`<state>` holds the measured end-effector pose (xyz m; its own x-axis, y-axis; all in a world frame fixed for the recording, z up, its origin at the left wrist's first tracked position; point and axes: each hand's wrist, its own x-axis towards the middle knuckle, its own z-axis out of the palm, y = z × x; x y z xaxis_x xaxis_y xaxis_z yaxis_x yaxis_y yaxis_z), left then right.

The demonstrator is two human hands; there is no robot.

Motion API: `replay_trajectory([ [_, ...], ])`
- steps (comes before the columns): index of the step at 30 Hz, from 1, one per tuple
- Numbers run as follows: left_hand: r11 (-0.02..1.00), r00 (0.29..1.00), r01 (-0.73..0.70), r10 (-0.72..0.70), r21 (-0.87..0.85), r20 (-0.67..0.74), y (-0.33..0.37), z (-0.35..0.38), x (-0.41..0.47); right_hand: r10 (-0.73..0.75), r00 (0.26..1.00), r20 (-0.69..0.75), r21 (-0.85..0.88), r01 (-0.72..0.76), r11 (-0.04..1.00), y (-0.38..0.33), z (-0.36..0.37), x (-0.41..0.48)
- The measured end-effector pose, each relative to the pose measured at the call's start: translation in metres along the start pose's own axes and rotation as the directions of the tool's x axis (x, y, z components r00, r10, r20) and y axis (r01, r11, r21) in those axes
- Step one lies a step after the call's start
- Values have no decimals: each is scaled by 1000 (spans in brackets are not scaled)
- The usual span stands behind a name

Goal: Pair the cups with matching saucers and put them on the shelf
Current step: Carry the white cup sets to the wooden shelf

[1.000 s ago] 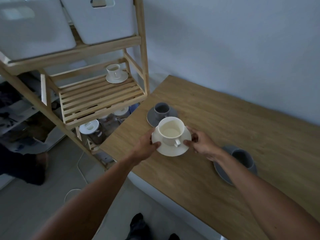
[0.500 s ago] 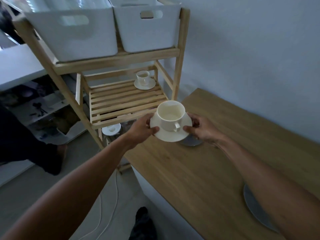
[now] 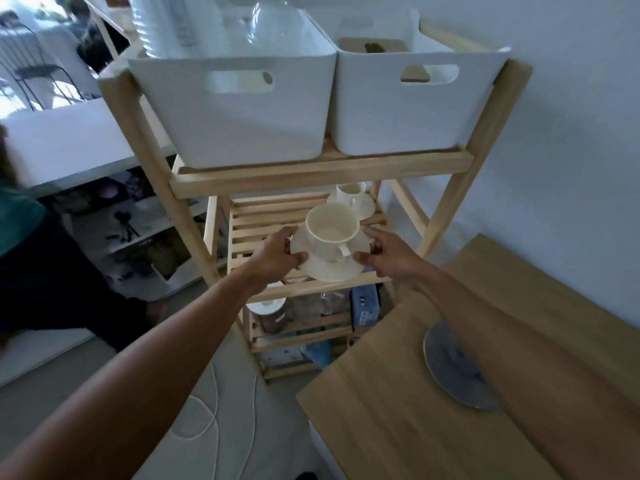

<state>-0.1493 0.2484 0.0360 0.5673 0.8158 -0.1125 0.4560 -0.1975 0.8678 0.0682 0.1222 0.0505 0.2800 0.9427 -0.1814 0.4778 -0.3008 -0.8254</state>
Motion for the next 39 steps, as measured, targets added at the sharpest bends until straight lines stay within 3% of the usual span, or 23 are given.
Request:
replay_trajectory([
  [7, 995, 995, 94, -93, 19, -48, -71, -4, 60, 9, 996, 88, 49, -13, 999, 35, 44, 98],
  [14, 985, 974, 169, -171, -28, -148, -124, 3, 116, -1, 996, 91, -35, 4, 999, 63, 71, 179],
  [28, 952, 896, 303, -272, 35, -352, -147, -21, 226, 16, 1000, -16, -75, -17, 997, 59, 93, 311],
  [39, 889, 903, 371, -278, 268, -327, -149, -37, 247, 22, 998, -55, -146, -29, 989, 54, 100, 341],
])
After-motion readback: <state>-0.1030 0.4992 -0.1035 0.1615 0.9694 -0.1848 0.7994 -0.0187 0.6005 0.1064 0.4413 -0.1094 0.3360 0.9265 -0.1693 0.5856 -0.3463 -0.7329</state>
